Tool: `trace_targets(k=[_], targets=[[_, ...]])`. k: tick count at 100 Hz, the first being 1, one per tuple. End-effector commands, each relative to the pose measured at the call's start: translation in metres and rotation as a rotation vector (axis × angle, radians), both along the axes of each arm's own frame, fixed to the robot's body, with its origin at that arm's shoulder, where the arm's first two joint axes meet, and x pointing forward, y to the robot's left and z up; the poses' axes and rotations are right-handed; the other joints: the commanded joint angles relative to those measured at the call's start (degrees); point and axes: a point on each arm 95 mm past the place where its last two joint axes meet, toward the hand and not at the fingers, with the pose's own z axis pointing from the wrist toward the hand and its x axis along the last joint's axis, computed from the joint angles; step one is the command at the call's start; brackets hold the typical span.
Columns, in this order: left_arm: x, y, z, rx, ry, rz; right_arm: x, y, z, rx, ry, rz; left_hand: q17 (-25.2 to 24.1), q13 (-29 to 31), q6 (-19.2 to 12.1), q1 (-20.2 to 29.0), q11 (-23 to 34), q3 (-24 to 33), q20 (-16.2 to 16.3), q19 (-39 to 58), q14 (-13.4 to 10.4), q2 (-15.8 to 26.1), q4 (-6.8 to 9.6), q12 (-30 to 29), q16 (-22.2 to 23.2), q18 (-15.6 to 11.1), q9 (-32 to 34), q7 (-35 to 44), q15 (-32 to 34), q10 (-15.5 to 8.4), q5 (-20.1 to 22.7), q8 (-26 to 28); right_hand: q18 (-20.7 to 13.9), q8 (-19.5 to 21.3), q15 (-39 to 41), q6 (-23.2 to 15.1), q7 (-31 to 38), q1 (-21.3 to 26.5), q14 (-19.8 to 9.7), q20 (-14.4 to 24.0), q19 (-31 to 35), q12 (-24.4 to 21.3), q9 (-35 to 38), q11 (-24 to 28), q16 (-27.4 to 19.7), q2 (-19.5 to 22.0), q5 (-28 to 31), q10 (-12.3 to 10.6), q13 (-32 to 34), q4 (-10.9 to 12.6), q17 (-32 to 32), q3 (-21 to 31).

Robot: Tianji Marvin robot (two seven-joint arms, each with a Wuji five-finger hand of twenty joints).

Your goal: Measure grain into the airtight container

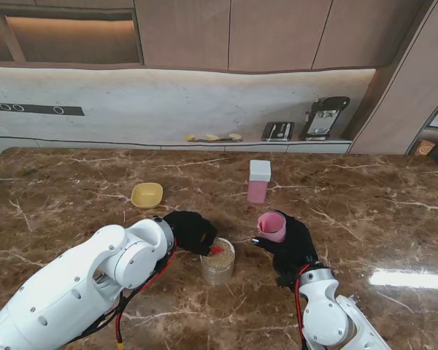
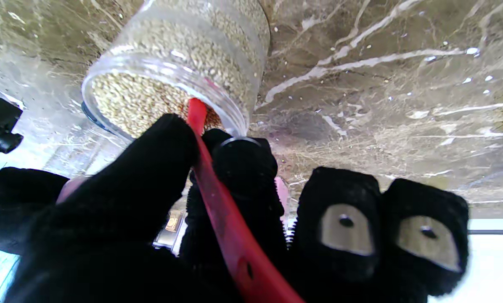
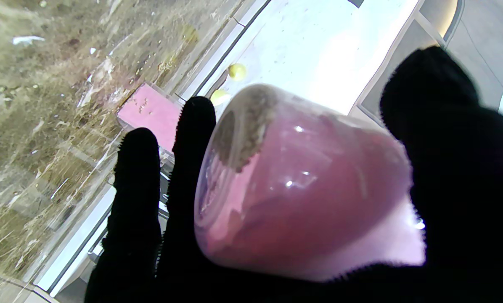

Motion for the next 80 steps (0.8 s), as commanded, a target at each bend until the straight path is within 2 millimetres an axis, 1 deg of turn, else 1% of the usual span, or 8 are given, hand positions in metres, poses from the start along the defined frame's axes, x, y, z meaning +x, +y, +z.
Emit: trace_targets(k=[1, 37, 80], targets=[[-0.0011, 0.0025, -0.0088, 0.012, 0.030, 0.011, -0.0026, 0.0015, -0.0051, 0.003, 0.020, 0.006, 2.5, 1.7, -4.3, 2.1, 1.9, 3.2, 0.0, 8.4, -0.5, 1.2, -0.16, 0.2, -0.3, -1.0, 4.3, 1.3, 5.2, -2.2, 1.4, 0.1, -0.6, 0.2, 0.3, -4.1, 0.0, 1.8, -0.8, 0.3, 0.4, -0.8, 0.2, 0.2, 0.7, 12.3, 3.0, -1.6, -0.6, -2.1, -0.5, 9.0], [-0.0028, 0.0081, -0.0120, -0.051, 0.114, 0.093, -0.0027, 0.0014, -0.0055, 0.002, 0.021, 0.006, 2.5, 1.6, -4.0, 2.5, 1.8, 2.8, -0.1, 8.5, -0.3, 1.3, -0.10, 0.2, -0.3, -0.7, 4.3, 1.4, 5.1, -2.0, 1.3, 0.0, -0.6, 0.2, 0.3, -4.1, 0.1, 1.9, -0.8, 0.3, 0.4, -0.8, 0.3, 0.2, 0.8, 12.2, 3.0, -1.7, -0.6, -2.1, -0.5, 9.0], [-0.0044, 0.0103, -0.0171, -0.121, 0.191, 0.163, -0.0024, 0.0020, -0.0062, 0.000, 0.025, 0.008, 2.5, 1.6, -3.6, 3.0, 1.7, 2.2, -0.2, 8.5, 0.1, 1.5, 0.03, 0.2, -0.2, -0.3, 4.3, 1.5, 5.1, -1.9, 1.1, -0.1, -0.5, 0.2, 0.3, -4.0, 0.2, 1.9, -0.8, 0.3, 0.4, -0.8, 0.2, 0.2, 0.7, 12.2, 3.1, -1.6, -0.6, -2.2, -0.5, 9.0]])
